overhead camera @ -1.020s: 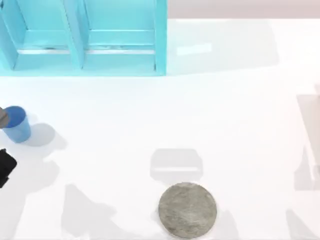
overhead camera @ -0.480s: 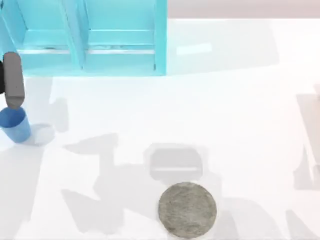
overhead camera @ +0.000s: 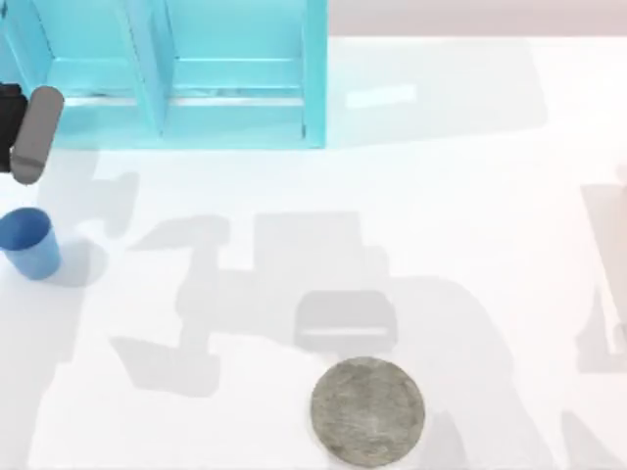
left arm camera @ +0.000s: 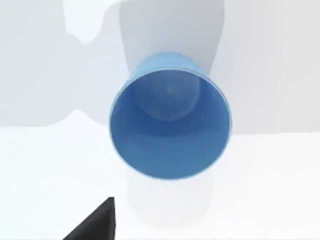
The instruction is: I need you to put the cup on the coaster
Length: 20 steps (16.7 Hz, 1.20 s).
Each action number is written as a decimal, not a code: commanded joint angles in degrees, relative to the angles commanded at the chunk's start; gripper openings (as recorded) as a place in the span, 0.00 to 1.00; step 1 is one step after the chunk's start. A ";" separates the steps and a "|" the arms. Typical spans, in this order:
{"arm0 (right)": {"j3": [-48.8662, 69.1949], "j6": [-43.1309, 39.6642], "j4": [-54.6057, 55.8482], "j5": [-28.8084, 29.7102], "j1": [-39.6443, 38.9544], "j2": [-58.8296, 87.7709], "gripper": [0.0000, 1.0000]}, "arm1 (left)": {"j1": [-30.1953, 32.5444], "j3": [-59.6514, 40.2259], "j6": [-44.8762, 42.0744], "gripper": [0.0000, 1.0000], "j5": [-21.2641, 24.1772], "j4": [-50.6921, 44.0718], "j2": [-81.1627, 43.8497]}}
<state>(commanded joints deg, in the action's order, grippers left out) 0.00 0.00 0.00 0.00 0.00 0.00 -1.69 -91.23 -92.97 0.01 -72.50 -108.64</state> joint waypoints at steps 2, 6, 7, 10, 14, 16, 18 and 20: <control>0.00 0.00 0.00 0.00 0.00 0.00 1.00 | -0.01 -0.22 -0.17 1.00 0.04 -0.11 -0.18; 0.00 0.00 0.00 0.00 0.00 0.00 1.00 | 0.26 0.09 -0.08 1.00 -0.02 0.21 -0.05; 0.00 0.00 0.00 0.00 0.00 0.00 1.00 | 0.20 0.77 -0.02 1.00 0.02 0.97 -0.27; 0.00 0.00 0.00 0.00 0.00 0.00 1.00 | 0.08 5.09 -0.05 1.00 0.05 6.58 -1.72; 0.00 0.00 0.00 0.00 0.00 0.00 1.00 | -0.08 12.57 -0.27 1.00 0.07 17.53 -4.41; 0.00 0.00 0.00 0.00 0.00 0.00 1.00 | -0.16 15.09 -0.38 1.00 0.07 20.57 -5.36; 0.00 0.00 0.00 0.00 0.00 0.00 1.00 | -0.18 15.69 -0.42 1.00 0.07 21.23 -5.61; 0.00 0.00 0.00 0.00 0.00 0.00 1.00 | -0.18 15.69 -0.42 1.00 0.07 21.23 -5.61</control>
<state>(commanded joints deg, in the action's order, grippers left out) 0.00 0.00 0.00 0.00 0.00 0.00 -1.87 -75.54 -93.39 0.08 -51.27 -114.25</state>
